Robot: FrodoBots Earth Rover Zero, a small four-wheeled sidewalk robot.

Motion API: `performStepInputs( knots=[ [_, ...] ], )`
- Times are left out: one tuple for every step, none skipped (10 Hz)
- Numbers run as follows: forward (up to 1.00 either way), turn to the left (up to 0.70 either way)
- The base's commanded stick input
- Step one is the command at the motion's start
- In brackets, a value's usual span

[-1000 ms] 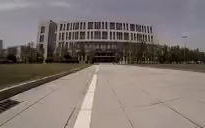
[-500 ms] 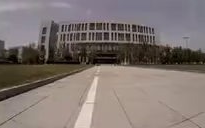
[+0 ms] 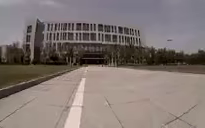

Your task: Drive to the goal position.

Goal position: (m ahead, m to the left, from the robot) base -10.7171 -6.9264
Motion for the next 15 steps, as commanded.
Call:
performStepInputs(
  knots=[
    [0.0,-0.99],
    [0.0,-0.99],
    [0.0,-0.99],
    [0.0,-0.98],
    [0.0,-0.99],
    [0.0,-0.99],
    [0.0,-0.99],
    [0.0,-0.99],
    [0.0,-0.98],
    [0.0,-0.99],
    [0.0,-0.99],
    [0.0,-0.99],
    [0.0,-0.99],
    [0.0,-0.99],
    [0.0,-0.99]
  ],
)
